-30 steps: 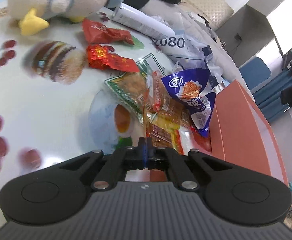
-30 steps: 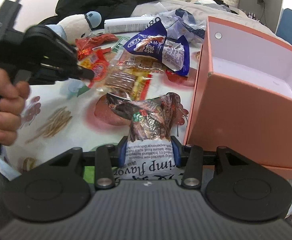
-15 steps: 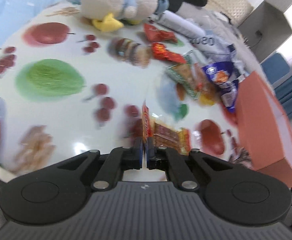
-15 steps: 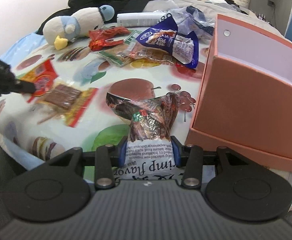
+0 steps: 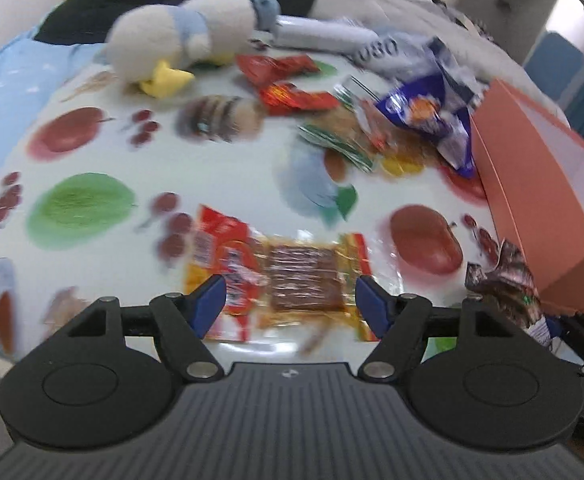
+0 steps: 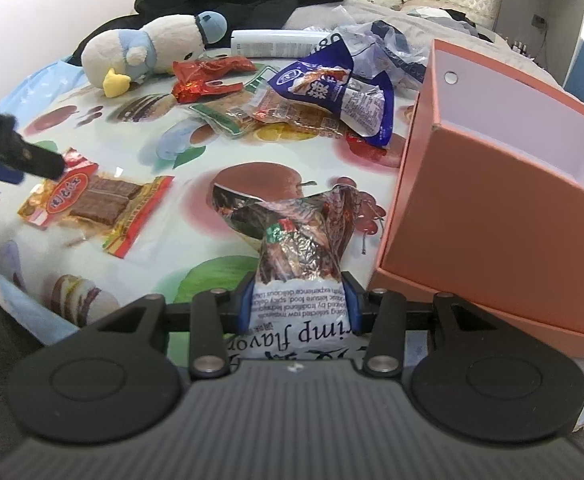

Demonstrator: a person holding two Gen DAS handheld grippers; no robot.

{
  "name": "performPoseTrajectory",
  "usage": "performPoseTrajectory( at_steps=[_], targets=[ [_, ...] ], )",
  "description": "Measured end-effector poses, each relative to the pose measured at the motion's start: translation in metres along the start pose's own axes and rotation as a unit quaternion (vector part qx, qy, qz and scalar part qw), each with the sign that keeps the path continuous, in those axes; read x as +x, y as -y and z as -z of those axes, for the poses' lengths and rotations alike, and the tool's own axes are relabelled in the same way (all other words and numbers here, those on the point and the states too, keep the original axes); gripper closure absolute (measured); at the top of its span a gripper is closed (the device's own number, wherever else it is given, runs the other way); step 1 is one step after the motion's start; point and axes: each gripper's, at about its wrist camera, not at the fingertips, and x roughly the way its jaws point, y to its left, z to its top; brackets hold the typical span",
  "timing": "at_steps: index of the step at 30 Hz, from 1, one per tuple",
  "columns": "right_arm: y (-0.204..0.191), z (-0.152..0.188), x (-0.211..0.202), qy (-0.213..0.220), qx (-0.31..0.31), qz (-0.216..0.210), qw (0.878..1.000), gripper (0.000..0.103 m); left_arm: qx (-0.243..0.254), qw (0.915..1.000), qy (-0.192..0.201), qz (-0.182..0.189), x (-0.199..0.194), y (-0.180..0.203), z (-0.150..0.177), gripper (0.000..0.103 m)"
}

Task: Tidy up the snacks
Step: 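Grasp the brown spicy strip pack with left tool while right tool holds the foil bag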

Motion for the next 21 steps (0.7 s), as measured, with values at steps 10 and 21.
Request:
performPoseTrajectory(
  at_steps=[10, 21],
  targets=[
    [0.004, 0.001, -0.001, 0.000, 0.005, 0.003, 1.000, 0.057, 0.072, 0.9957, -0.021, -0.054, 0.049, 0.032, 0.013, 0.018],
    [0.005, 0.000, 0.001, -0.006, 0.005, -0.006, 1.000, 0.057, 0.105, 0.9932, -0.015, -0.047, 0.052, 0.041, 0.012, 0.043]
  ],
)
